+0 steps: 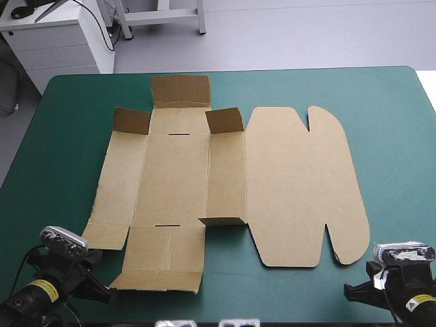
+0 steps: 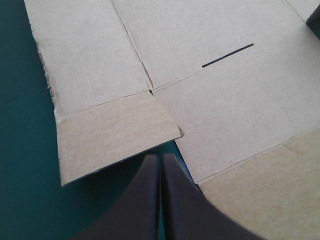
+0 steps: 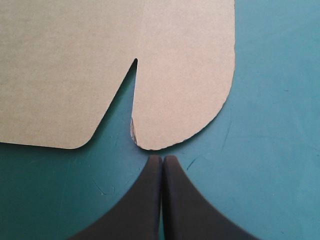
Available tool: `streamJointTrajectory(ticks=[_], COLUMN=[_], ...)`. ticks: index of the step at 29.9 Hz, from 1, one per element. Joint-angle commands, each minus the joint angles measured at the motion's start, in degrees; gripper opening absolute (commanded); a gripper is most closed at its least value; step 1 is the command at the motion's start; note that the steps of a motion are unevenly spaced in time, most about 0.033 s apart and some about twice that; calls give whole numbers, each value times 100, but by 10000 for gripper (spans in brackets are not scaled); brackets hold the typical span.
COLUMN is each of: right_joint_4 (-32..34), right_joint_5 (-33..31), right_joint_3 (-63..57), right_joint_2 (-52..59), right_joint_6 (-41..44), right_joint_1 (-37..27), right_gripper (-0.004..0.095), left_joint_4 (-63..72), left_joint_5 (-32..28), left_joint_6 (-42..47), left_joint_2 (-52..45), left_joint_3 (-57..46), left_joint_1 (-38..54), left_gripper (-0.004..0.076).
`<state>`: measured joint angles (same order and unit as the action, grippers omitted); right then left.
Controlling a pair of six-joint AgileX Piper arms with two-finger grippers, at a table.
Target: Fold the box
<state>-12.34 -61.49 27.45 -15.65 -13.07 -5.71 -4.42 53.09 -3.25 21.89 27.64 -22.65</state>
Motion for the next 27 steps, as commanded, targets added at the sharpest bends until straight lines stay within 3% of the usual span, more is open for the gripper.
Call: streamJointTrajectory(ticks=[1,16,27], right_joint_4=[-64,-64,-64], right_joint_5=[320,320,320], right_joint_3=[139,139,139], right_joint_2=[-63,-63,-63], right_joint_6=[-19,-19,-19], right_joint_1=[-4,-4,-4], right_gripper=[-19,-19,-19], left_joint_4=[18,-5,33], left_joint_5=[-334,-180,692], left_joint_6=[59,49,139], left_joint_2=[48,130,1637], left_joint_3=[142,266,2101], left_joint_1=[-39,-39,-39], left_gripper=[-8,-8,-8])
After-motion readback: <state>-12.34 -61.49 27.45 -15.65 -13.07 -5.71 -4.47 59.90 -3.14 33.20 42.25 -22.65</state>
